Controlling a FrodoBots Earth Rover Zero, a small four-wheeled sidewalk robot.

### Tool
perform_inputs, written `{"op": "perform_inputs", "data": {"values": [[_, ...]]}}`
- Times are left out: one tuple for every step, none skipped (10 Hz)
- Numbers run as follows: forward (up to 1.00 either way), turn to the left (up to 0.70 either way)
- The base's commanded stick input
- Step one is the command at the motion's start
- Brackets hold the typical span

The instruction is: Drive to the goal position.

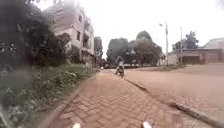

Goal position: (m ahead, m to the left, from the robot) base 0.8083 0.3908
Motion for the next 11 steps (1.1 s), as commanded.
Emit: {"op": "perform_inputs", "data": {"values": [[0.5,0.5],[0.5,0.5],[0.5,0.5],[0.5,0.33],[0.5,0.02],[0.5,0.06],[0.5,0.05],[0.5,0.01],[0.5,0.27],[0.5,0.04],[0.5,0.04]]}}
